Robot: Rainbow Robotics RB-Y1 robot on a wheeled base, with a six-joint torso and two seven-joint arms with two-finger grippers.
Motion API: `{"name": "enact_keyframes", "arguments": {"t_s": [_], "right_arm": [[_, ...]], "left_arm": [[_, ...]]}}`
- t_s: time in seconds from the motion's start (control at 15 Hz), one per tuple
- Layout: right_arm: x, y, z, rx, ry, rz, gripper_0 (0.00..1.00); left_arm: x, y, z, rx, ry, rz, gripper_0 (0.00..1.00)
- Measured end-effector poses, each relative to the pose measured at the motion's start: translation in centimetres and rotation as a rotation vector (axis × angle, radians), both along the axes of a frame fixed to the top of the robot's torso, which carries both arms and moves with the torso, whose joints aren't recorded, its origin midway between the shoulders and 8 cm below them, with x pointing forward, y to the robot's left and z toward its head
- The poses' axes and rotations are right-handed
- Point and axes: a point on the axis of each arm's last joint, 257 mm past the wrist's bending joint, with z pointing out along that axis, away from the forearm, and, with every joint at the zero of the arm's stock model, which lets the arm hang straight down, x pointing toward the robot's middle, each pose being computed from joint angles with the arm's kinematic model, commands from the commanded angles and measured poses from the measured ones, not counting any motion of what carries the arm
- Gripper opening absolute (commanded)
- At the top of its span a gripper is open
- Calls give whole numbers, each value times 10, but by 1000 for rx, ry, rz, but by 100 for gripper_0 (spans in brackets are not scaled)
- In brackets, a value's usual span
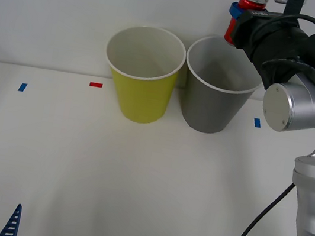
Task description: Put cans in the gray bin and PET bottles in the light green bin.
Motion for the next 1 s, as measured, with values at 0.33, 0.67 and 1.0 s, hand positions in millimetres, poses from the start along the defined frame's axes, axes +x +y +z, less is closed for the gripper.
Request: {"name": "enact_keyframes", "arguments": {"t_s": [0.33, 0.67, 1.0], "right_arm": [[2, 5, 2, 3, -9, 6, 78], [-9, 9, 23, -9, -66, 16, 96], [-51, 1, 17, -17, -98, 30, 96]], "left_arm": [[0, 0, 0, 0, 0, 0, 100], [0, 0, 0, 0, 0, 0, 100], [0, 0, 0, 0, 0, 0, 100]]}}
